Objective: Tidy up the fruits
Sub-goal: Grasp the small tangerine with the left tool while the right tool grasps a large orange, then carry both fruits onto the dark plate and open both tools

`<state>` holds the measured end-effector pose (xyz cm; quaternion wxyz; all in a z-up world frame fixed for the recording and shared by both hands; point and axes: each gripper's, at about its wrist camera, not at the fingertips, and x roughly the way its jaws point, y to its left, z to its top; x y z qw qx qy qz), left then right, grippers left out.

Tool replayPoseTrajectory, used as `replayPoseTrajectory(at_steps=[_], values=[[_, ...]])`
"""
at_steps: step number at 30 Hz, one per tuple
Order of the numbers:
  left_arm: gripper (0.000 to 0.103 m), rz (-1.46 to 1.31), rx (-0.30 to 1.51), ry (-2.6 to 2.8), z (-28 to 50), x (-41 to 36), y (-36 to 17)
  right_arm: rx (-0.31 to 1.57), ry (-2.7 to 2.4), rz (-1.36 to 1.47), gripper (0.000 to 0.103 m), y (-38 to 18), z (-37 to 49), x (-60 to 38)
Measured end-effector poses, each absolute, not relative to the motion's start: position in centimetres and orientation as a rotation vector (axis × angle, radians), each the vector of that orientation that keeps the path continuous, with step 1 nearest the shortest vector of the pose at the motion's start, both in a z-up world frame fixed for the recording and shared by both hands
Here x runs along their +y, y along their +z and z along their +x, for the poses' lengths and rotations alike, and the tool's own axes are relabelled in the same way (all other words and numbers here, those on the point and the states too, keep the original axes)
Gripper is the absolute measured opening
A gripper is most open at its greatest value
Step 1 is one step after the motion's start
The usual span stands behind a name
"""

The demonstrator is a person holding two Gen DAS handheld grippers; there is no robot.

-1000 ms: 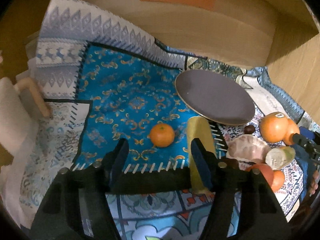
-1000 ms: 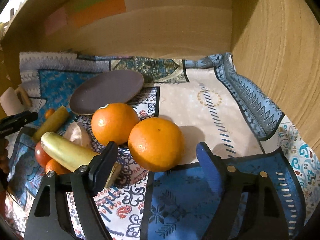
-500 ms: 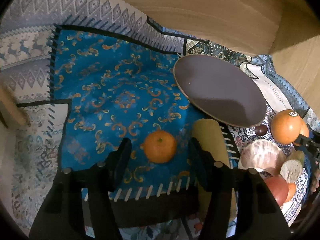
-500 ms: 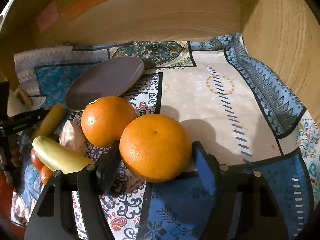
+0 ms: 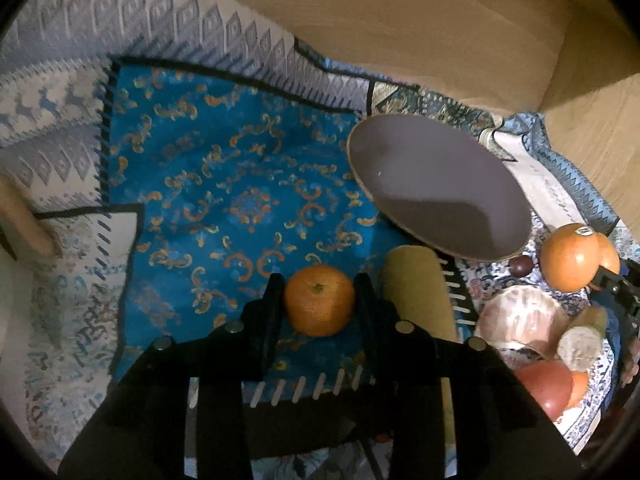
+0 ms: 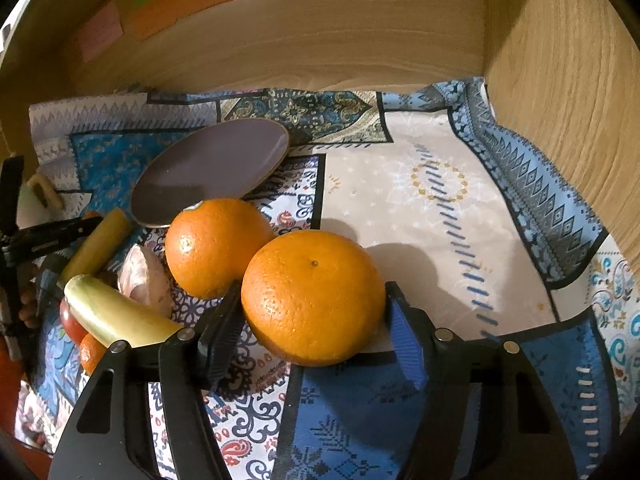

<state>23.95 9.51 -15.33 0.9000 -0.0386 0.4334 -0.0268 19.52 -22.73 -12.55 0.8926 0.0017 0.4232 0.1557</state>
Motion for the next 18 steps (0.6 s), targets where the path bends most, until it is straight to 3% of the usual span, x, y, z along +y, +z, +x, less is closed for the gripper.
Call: replayPoseTrajectory(at_steps=[18], values=[[0.035,-0.027,0.665,-0.065,21.1,7.5,-7.0,0.615,0.361,-0.061,0.064,-4.6,20.2,-20.9]])
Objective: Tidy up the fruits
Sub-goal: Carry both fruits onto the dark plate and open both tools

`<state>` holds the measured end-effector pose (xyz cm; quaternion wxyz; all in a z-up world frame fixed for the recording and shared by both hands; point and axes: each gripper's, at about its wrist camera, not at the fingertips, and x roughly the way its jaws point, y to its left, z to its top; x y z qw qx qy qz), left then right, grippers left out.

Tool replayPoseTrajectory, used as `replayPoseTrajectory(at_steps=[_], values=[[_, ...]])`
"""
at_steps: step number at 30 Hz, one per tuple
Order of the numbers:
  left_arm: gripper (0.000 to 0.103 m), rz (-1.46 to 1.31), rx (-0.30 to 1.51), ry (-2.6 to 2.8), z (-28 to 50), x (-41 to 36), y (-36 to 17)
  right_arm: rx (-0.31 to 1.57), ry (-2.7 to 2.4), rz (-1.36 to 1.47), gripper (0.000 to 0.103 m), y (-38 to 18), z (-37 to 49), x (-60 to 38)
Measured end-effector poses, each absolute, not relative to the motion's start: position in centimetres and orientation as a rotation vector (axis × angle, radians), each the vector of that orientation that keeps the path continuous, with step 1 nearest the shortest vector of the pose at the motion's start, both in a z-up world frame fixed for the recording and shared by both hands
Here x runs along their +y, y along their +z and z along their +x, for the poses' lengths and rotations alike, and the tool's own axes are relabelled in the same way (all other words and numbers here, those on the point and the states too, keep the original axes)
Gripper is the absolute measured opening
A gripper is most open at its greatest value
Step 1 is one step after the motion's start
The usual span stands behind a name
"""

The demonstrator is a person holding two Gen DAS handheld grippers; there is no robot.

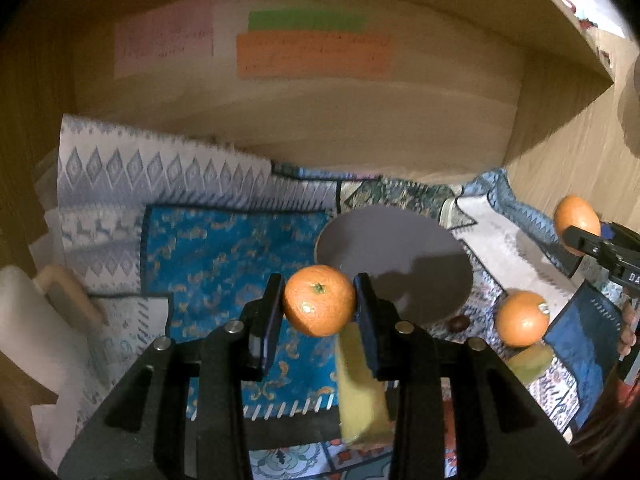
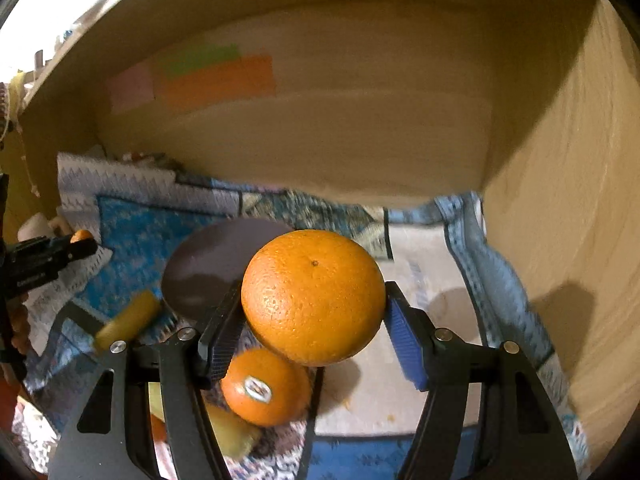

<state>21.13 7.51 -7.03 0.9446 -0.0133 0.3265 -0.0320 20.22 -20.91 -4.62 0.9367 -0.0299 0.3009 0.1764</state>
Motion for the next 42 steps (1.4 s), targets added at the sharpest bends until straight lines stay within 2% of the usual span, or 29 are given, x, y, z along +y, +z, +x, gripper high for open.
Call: replayPoseTrajectory(at_steps=[18,42], values=[[0.035,-0.026,0.603,-0.059,25.0,5.9,-4.6,0.587,0.491,-0.149,0.064,-4.0,24.9,-14.8],[0.035,0.021,0.809,-0.097,34.9,5.1,-10.2,0.773,0.526,-0.264,0.064,-7.9,33.9,-11.7]])
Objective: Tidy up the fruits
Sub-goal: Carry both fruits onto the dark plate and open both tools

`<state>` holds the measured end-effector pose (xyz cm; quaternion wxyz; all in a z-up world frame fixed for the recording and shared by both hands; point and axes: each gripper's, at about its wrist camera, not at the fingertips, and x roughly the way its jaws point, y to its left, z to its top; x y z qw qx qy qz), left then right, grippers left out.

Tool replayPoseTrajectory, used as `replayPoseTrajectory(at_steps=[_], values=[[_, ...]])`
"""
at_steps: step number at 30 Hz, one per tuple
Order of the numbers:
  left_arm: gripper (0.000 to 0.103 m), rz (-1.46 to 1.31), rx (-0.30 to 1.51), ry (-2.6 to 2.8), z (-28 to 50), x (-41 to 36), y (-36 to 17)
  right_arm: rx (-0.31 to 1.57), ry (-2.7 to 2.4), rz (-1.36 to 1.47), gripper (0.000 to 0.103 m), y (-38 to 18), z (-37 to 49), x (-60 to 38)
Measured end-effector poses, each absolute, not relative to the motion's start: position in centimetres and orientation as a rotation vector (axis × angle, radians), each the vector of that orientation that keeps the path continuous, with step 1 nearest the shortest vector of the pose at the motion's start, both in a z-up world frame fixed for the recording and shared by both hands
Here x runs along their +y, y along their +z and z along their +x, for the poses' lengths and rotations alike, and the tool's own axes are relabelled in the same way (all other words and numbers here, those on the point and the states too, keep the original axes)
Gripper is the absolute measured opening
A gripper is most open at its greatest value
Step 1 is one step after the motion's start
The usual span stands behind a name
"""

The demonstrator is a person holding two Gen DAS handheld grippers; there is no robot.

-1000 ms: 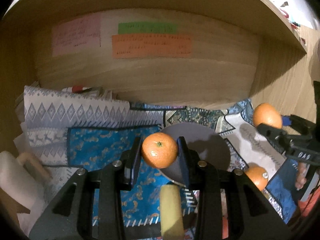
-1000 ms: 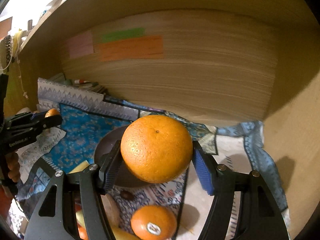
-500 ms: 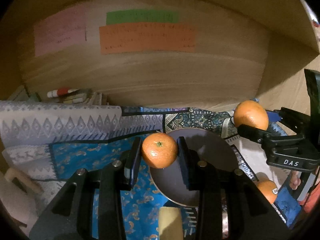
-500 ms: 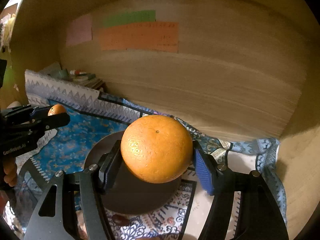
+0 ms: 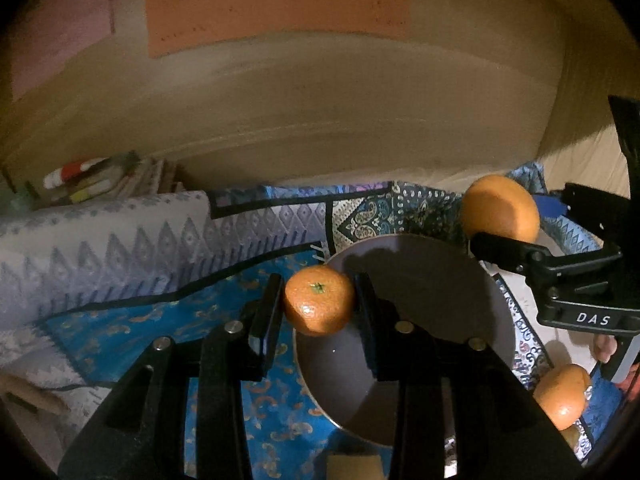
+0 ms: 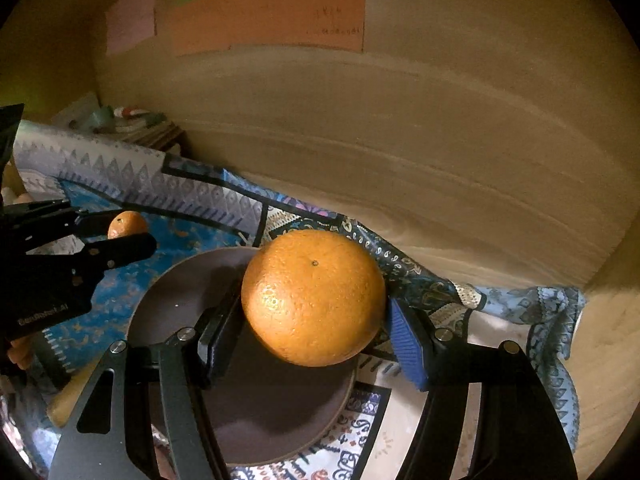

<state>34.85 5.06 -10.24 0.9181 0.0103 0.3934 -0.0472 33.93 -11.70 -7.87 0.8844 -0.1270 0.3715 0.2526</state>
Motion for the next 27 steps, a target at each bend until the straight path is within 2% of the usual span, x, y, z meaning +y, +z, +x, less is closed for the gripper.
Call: replayPoseTrajectory(at_steps=[13,18,20,21,22,23,27], values=[[0.035,0.044,0.927,-0.158,38.2,4.3,-14.0,0.970,0.569,-0.313,0.064,-12.8,37.2,-11.0],[0.035,0.044,0.976,-0.165,38.9,4.0,-14.9,0.974,0.567,-0.335,0.065,-13.0,37.1,-10.8],[0.040,0.031,0.978,-0.176,39.0,4.1,-14.9,0.974,0.566,-0.337,0.065,-13.0,37.0,-10.9],[0.050,0.025,0.976,-0.182,39.0,4.0,-14.7,0.976,0.563,-0.342,0.065,-13.0,36.9,-10.9],[0.068,0.026,0.974,-0.177,39.0,4.0,-14.5,0.975,0.568,-0.342,0.065,-12.9,36.8,-10.9],[0.072,0.030,0.965,-0.163,39.0,4.0,-14.3,0.974,0.581,-0.336,0.066,-12.7,36.7,-11.0],[0.073,0.050,0.921,-0.143,38.4,3.9,-13.3,0.926,0.566,-0.355,0.069,-11.7,35.8,-10.7]])
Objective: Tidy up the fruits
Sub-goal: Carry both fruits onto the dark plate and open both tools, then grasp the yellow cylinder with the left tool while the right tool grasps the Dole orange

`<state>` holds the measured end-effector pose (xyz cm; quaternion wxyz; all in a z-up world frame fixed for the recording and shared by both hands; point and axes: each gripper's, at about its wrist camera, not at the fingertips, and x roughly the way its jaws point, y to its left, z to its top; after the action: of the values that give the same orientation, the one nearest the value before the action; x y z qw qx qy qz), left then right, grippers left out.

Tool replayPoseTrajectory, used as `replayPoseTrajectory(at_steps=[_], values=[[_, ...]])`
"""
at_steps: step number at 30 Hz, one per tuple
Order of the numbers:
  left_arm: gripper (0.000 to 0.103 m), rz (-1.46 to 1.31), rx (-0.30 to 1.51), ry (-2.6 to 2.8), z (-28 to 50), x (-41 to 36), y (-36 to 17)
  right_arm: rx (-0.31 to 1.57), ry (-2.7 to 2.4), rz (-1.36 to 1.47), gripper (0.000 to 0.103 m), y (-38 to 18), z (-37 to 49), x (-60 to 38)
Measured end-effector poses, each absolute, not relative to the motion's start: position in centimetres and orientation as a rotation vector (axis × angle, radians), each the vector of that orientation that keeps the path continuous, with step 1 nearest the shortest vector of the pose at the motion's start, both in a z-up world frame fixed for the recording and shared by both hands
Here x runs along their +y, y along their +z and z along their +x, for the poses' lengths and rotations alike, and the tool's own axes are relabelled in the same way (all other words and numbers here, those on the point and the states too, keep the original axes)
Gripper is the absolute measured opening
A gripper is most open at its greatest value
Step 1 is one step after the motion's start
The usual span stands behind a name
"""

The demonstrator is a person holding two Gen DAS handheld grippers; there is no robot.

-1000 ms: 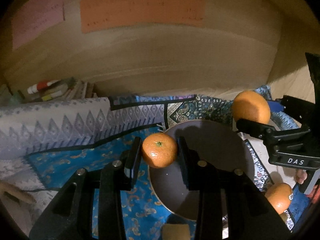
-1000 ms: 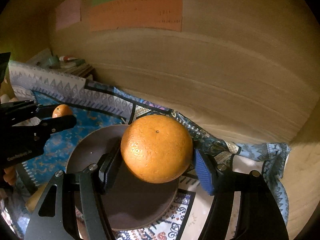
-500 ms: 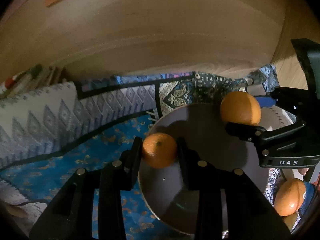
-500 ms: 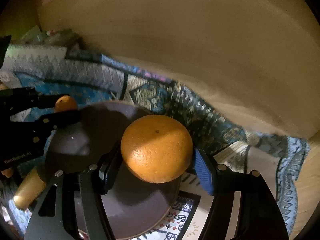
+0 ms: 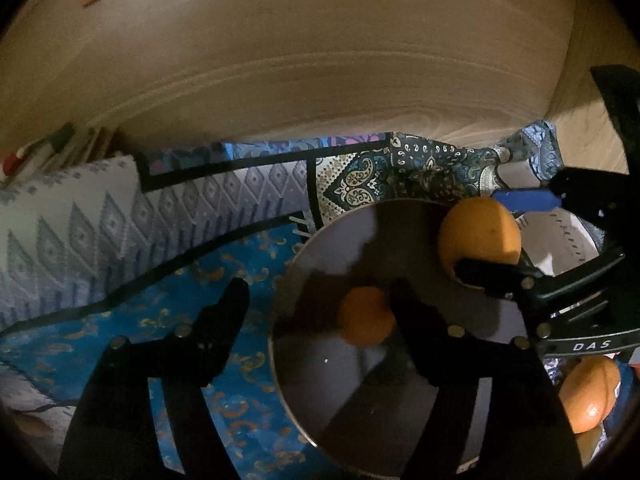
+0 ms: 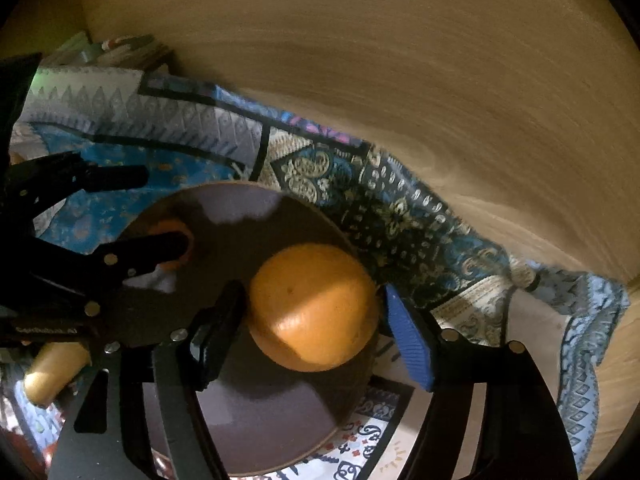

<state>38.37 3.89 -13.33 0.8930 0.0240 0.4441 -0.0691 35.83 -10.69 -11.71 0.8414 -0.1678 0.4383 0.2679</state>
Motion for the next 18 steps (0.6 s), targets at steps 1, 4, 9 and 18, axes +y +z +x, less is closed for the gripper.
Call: replayPoseTrajectory(at_steps=[1,4,9,18], values=[[0.073,0.045,0.918,-0.142,38.3,4.0,-13.1,0.915,0.561,-0.354,0.069,-11.3,35.4,-11.0],[0.073,0.023,0.893,-0.128,37.5,4.7,-12.1,0.886,0.554,-0.331,0.069,-10.1,34.5,-11.5],[0.073,0.002,0.825,-0.101,35.1,5.5,-9.8,0.815,0.518,-0.293,0.069,-7.4,32.5,-12.9],[0.073,-0.011,0.720,-0.085,29.9,6.5,-6.6,0.680,0.487,-0.236,0.070,-3.3,28.5,-14.0]])
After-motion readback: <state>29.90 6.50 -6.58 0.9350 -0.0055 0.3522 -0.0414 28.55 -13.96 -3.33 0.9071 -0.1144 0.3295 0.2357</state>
